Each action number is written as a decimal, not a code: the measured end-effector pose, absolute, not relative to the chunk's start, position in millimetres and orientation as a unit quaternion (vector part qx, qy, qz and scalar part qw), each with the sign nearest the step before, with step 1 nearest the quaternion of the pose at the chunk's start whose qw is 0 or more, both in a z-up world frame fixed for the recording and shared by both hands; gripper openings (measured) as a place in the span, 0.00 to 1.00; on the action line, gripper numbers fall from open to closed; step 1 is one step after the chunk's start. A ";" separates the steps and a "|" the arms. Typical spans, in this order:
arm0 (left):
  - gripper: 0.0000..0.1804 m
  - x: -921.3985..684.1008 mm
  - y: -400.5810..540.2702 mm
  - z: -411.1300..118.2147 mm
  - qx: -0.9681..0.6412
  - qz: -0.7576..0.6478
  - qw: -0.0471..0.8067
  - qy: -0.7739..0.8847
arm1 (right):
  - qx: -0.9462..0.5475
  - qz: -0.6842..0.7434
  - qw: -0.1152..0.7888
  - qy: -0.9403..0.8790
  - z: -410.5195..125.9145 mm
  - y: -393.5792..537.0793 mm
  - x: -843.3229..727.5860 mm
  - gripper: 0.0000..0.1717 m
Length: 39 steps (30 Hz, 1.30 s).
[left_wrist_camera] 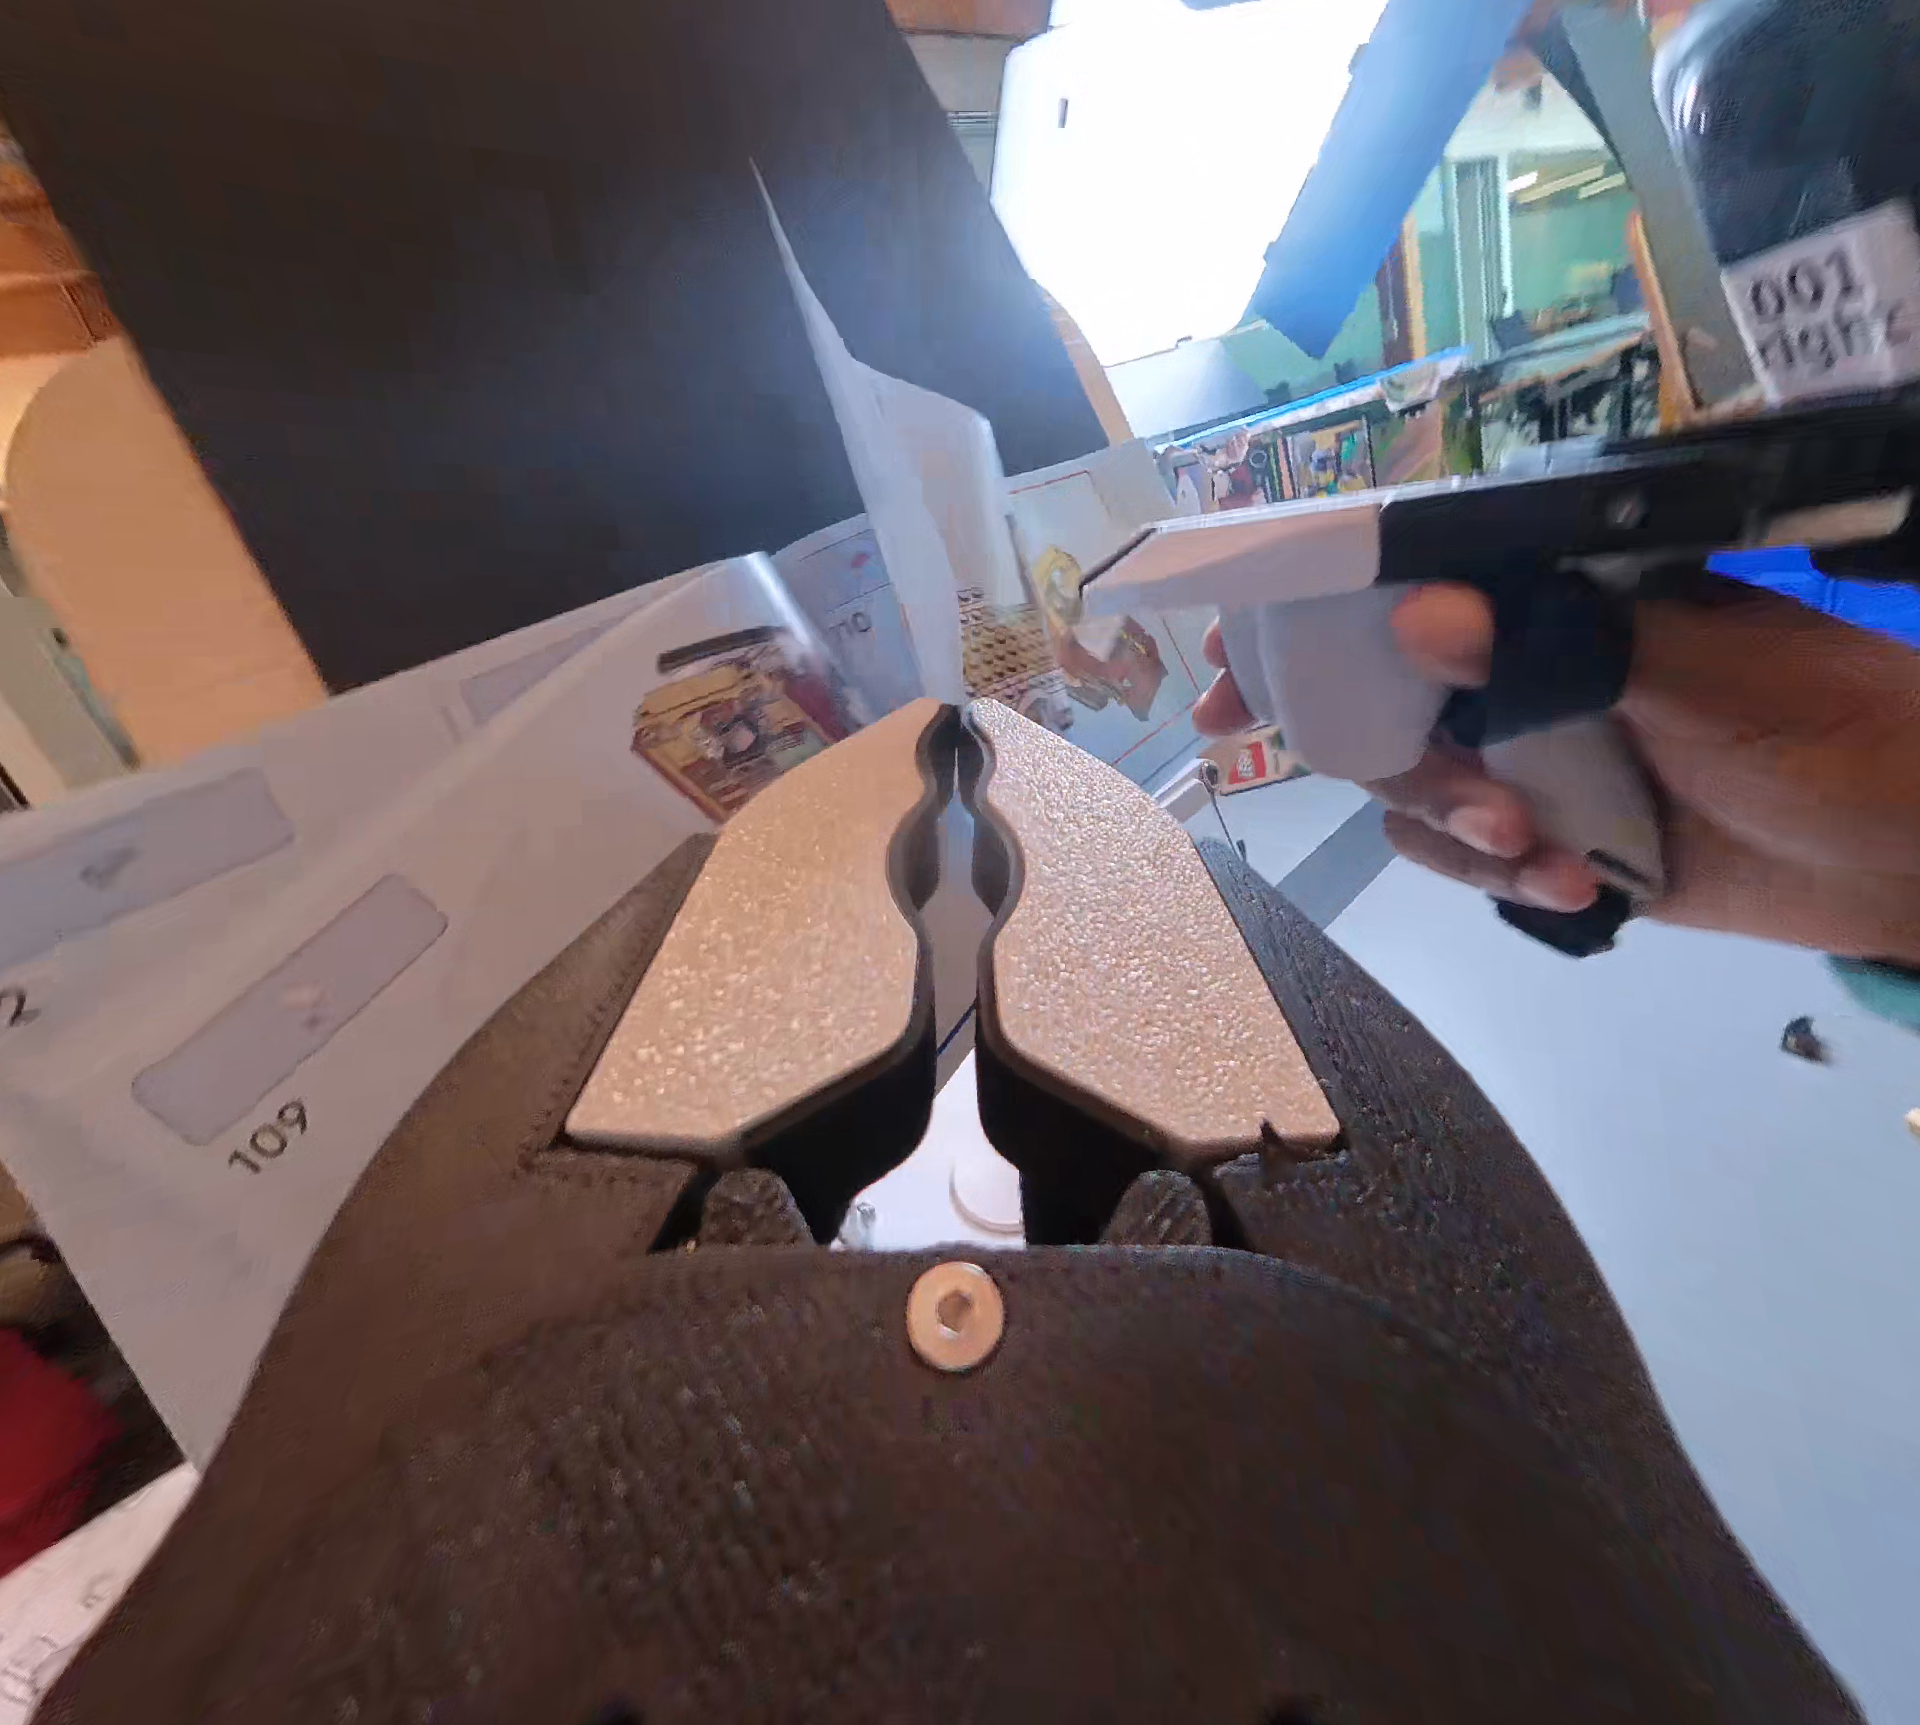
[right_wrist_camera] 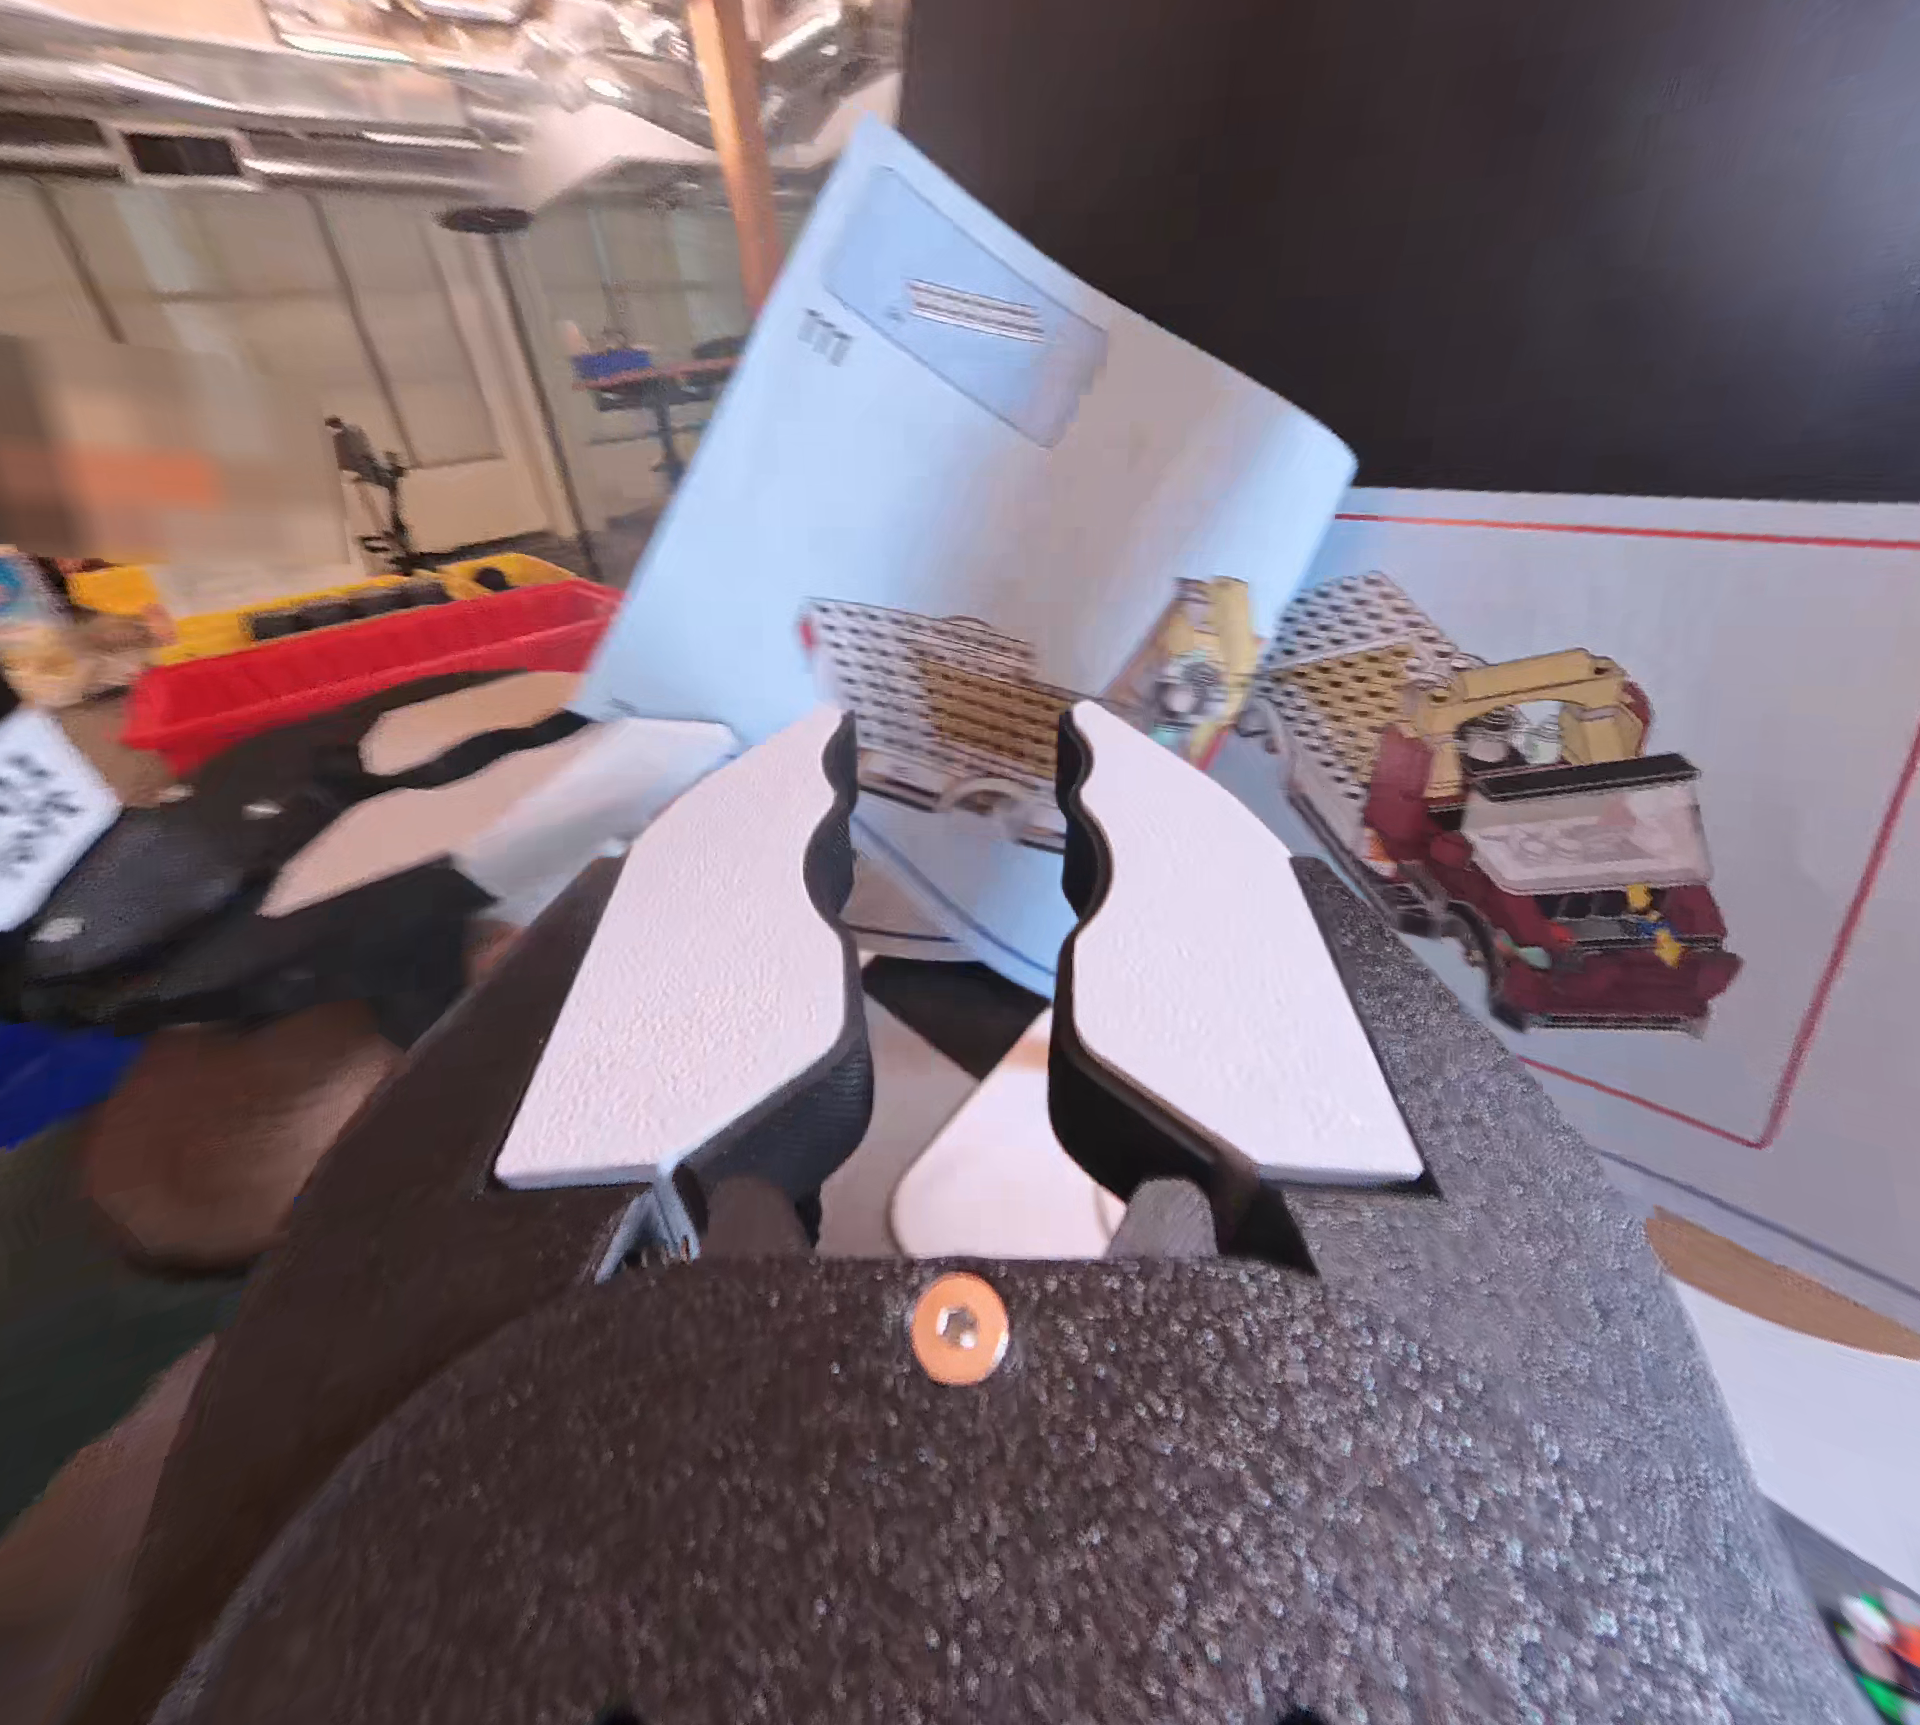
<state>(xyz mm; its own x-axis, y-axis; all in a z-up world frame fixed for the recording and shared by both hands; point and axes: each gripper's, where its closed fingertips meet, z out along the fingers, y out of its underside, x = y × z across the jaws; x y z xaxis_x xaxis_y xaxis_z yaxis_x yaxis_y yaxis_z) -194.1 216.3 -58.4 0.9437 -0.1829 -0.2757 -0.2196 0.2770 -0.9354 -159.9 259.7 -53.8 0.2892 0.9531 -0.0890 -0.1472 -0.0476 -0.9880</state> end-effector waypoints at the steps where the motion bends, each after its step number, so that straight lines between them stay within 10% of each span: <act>1: 0.00 -183.6 216.5 -59.0 -0.598 0.032 0.779 0.188 | -0.542 0.492 0.570 -0.373 -48.7 247.5 -155.2 0.22; 6: 0.00 -123.8 226.2 -73.7 -0.597 0.055 0.754 0.268 | -0.564 0.523 0.513 -0.381 -38.3 229.6 -134.7 0.24; 9: 0.00 -106.1 235.3 -85.4 -0.609 0.056 0.737 0.287 | -0.611 0.456 0.545 -0.348 -43.8 260.3 -112.2 0.00; 15: 0.16 -118.6 240.5 -88.8 -0.642 0.006 0.724 0.253 | -0.644 0.402 0.565 -0.322 -53.7 311.3 -76.5 0.00; 39: 0.00 -227.7 273.4 -124.0 -0.726 0.180 0.646 0.151 | -0.544 0.304 0.721 -0.303 -57.2 329.6 -62.1 0.02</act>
<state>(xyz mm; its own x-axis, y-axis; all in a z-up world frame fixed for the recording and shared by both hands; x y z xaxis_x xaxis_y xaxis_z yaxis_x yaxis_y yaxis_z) -227.7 273.4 -124.0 0.8901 0.0134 -0.4556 -0.4509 -0.1193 -0.8846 -62.1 329.6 -57.2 0.6317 0.7678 0.1068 -0.1087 0.2242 -0.9684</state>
